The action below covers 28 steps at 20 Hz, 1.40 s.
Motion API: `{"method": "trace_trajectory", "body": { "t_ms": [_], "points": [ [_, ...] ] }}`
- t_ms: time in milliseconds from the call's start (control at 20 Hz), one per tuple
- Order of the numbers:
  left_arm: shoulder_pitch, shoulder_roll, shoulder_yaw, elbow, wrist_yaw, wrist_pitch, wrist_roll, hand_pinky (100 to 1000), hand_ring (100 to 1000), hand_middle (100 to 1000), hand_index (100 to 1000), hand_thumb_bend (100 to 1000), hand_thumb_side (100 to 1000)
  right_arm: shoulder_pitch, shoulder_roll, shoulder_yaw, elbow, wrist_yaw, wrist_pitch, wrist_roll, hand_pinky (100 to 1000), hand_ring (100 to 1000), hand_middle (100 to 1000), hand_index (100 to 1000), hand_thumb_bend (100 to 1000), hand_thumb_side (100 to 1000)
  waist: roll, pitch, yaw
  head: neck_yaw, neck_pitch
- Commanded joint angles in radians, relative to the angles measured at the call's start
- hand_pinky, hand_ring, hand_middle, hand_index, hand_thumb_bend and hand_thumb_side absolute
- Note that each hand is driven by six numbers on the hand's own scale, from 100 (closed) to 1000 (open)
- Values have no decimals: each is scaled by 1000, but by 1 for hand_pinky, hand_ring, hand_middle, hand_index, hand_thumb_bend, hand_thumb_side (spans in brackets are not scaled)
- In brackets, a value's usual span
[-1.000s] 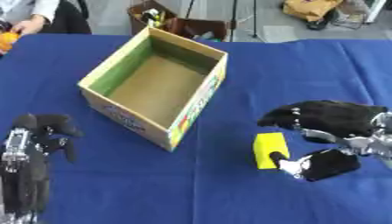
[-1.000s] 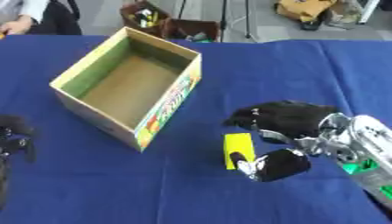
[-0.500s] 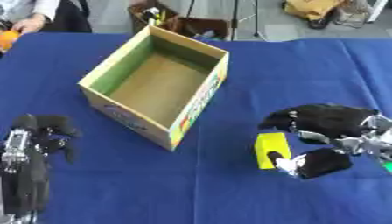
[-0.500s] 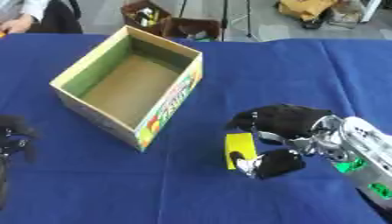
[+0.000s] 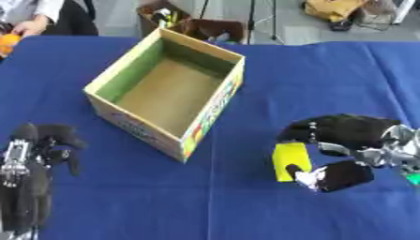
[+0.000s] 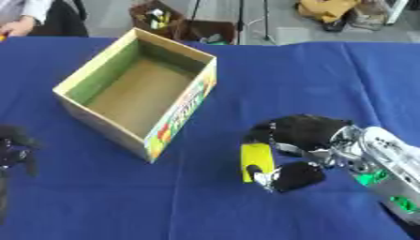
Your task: Pick up objects on the table and place them in the box.
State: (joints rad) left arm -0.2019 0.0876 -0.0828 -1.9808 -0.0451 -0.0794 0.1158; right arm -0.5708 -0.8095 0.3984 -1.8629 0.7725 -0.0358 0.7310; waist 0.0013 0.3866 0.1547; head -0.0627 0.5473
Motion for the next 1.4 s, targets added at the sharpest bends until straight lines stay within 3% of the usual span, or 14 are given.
{"method": "trace_trajectory", "body": {
  "t_ms": [50, 500, 900, 1050, 1400],
  "points": [
    [-7, 8, -4, -19, 0, -2, -3, 220, 497, 444, 595, 100, 955, -6, -23, -9, -1, 10, -7, 3, 889, 945, 934, 1000, 133, 965, 1, -16, -1, -2, -12],
    [-6, 7, -4, -19, -2, -1, -4, 220, 497, 443, 594, 100, 955, -1, -31, -7, 30, 52, -24, 10, 886, 956, 947, 1000, 186, 967, 2, -13, -2, -4, -16],
    [-6, 6, -5, -19, -4, -1, -6, 219, 497, 443, 594, 100, 955, -5, -25, 0, 47, 58, -30, 2, 879, 942, 911, 1000, 179, 929, 4, -8, -3, -7, -18],
    [-5, 6, -5, -19, -4, -1, -7, 220, 498, 443, 593, 100, 956, -9, -21, 3, 42, 44, -31, -15, 874, 923, 854, 1000, 138, 896, 4, -7, -2, -9, -19],
    [-4, 5, -5, -18, -8, -1, -8, 220, 499, 444, 592, 100, 955, -15, -21, 7, 2, -31, -24, -86, 848, 840, 648, 809, 100, 788, 4, -3, -3, -9, -16]
  ]
}}
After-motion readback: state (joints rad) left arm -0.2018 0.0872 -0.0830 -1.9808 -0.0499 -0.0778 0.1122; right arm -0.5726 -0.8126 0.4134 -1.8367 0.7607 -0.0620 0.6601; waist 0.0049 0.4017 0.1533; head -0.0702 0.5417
